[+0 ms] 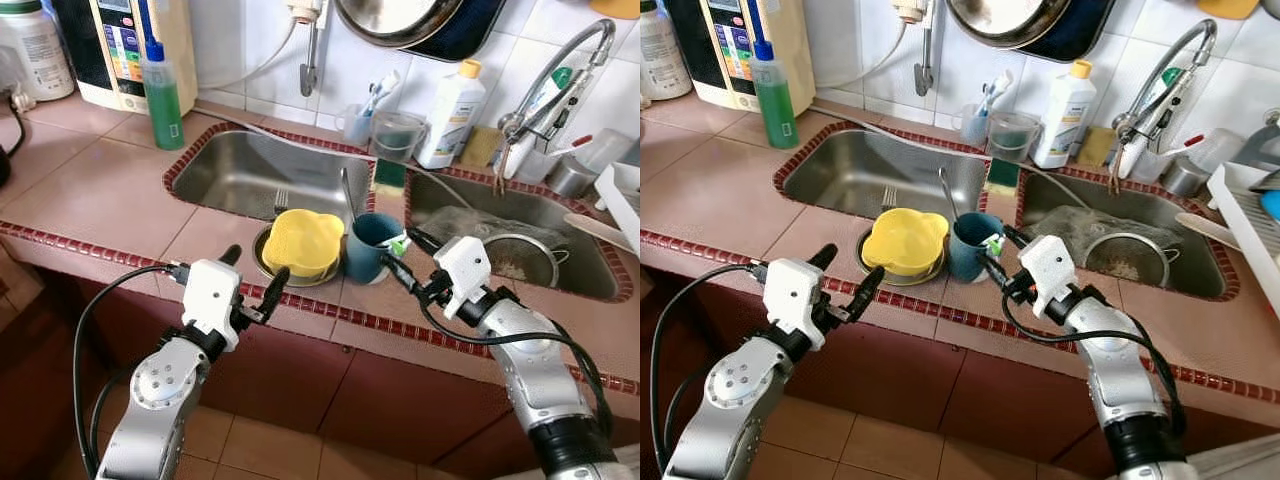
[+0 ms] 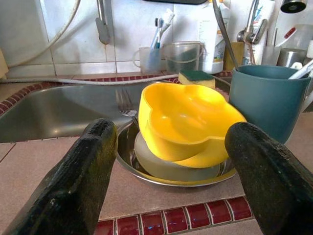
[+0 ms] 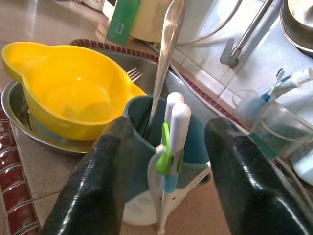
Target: Kitchen organization
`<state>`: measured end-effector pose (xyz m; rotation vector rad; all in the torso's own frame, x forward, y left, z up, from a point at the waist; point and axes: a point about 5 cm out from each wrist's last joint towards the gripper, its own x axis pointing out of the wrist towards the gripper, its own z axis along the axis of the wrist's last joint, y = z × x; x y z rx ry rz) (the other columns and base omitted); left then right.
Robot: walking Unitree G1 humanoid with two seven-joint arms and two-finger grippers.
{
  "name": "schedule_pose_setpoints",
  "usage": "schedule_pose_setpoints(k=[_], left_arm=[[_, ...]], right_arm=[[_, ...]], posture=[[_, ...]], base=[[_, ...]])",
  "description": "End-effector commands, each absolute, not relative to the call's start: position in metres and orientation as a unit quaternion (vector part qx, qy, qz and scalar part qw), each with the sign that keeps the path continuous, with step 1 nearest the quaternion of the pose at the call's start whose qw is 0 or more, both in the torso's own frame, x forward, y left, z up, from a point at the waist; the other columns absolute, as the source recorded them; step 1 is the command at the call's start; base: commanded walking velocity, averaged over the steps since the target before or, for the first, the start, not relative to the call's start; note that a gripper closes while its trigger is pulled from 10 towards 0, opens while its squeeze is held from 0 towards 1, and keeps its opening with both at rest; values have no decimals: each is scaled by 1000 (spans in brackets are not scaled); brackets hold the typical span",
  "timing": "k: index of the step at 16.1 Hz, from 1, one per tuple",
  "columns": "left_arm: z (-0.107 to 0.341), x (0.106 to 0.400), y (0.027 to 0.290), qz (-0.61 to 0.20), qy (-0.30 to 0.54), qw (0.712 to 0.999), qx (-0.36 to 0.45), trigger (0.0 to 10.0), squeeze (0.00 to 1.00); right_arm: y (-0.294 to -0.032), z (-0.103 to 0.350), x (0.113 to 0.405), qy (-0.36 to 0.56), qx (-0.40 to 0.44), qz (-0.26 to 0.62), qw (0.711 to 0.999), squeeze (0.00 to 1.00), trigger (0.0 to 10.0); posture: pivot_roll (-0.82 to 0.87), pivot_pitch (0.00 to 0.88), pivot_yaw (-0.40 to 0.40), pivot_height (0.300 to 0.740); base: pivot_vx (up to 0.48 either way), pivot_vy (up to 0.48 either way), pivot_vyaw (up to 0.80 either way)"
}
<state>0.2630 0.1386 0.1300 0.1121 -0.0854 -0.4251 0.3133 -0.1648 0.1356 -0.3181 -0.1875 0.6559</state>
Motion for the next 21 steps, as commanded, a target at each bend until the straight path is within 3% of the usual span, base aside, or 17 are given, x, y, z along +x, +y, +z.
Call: schedule_pose_setpoints(k=[1,17,21], left_arm=[[136,261,134,-218,-52,973,62,10000,0],[137,257,132,-228,-51,970,66,10000,0],[139,242,118,-291,-51,953,74,10000,0]], right_arm=[[-170,141,316,-99,-158,318,929,0,0],[-177,142,321,-100,-163,314,930,0,0],[-178,143,322,-100,-164,313,930,0,0]], posture=[[62,0,-118,732],[65,0,-116,732],[67,0,-121,732]], base=[[0,0,0],[0,0,0],[0,0,0]])
